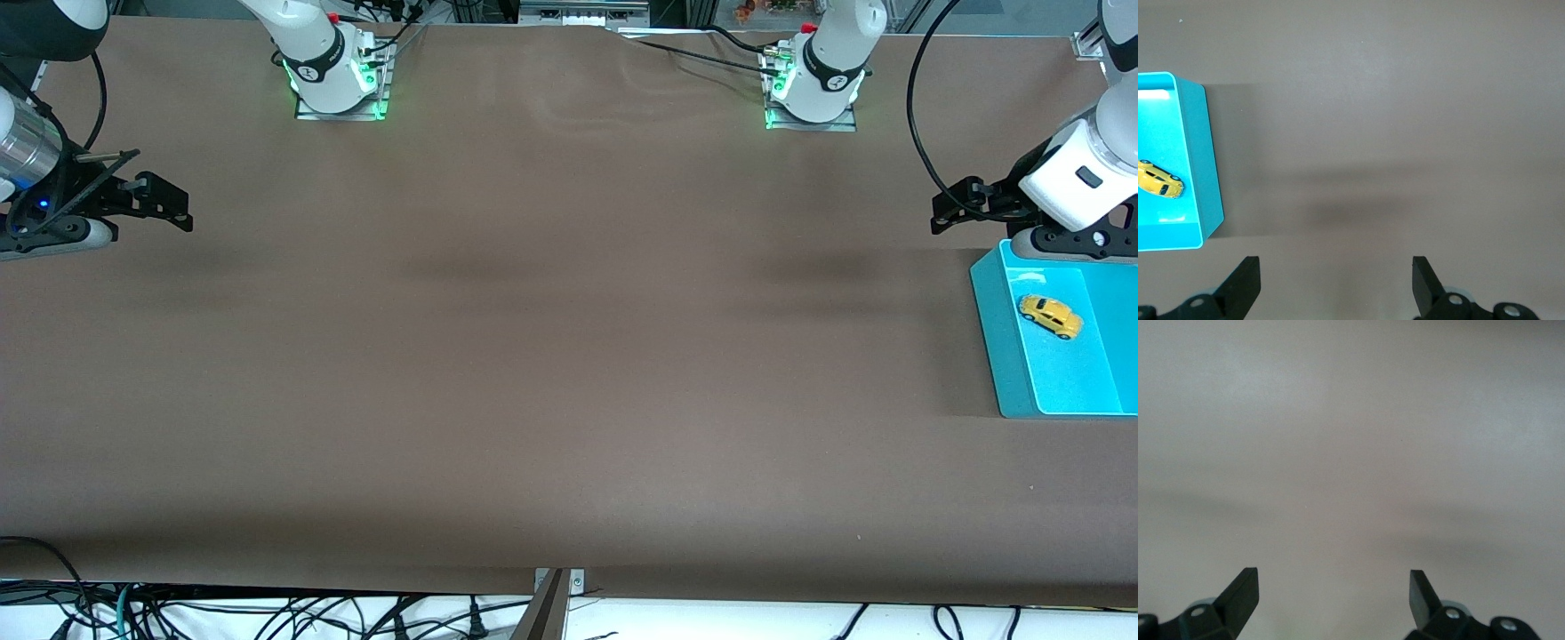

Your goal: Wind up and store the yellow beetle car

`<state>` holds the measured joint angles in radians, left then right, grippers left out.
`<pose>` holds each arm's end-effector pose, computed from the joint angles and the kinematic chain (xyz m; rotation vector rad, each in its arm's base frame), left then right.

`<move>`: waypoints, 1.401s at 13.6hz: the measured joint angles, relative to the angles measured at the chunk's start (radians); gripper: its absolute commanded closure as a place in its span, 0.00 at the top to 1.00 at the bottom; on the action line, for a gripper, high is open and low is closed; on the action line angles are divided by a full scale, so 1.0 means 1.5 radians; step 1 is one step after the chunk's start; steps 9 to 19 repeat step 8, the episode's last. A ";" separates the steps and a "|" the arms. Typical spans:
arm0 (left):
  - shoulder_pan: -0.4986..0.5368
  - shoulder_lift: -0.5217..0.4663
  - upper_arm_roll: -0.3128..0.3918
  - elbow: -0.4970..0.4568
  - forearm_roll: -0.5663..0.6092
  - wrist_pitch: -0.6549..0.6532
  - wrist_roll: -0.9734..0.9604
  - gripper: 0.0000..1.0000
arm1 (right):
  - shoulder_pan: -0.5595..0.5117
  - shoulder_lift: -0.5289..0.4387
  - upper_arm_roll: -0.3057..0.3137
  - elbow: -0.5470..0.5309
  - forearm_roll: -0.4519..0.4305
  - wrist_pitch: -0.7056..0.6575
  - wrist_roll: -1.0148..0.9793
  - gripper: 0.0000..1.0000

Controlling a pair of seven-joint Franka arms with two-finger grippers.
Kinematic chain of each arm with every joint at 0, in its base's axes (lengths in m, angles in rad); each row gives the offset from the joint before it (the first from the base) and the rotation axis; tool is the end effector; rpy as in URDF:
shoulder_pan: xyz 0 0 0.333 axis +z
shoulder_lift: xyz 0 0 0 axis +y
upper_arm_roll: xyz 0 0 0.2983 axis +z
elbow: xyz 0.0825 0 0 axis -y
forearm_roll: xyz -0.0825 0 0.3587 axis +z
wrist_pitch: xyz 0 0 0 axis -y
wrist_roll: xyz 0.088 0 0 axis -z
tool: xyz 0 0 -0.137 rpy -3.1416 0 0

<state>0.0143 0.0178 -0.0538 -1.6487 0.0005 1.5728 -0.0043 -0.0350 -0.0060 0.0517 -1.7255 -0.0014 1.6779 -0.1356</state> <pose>0.5271 -0.0206 0.5330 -3.1361 0.0553 0.1470 0.5298 0.0087 0.5197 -3.1310 -0.2392 0.0654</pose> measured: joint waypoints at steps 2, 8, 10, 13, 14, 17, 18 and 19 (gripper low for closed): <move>0.000 0.001 0.000 0.001 0.000 0.000 0.000 1.00 | 0.000 0.000 0.000 0.000 0.000 0.000 0.000 1.00; 0.000 0.002 0.000 0.002 0.000 0.000 0.000 1.00 | 0.000 0.000 0.000 0.000 0.000 0.000 -0.020 1.00; 0.000 0.002 0.000 0.002 0.000 0.000 0.000 1.00 | 0.000 0.000 0.000 0.000 0.000 0.000 -0.020 1.00; 0.000 0.002 0.000 0.002 0.000 0.000 0.000 1.00 | 0.000 0.000 0.000 0.000 0.000 0.000 -0.020 1.00; 0.000 0.002 0.000 0.002 0.000 0.000 0.000 1.00 | 0.000 0.000 0.000 0.000 0.000 0.000 -0.020 1.00; 0.000 0.002 0.000 0.002 0.000 0.000 0.000 1.00 | 0.000 0.000 0.000 0.000 0.000 0.000 -0.020 1.00; 0.000 0.002 0.000 0.002 0.000 0.000 0.000 1.00 | 0.000 0.000 0.000 0.000 0.000 0.000 -0.020 1.00; 0.000 0.002 0.000 0.002 0.000 0.000 0.000 1.00 | 0.000 0.000 0.000 0.000 0.000 0.000 -0.020 1.00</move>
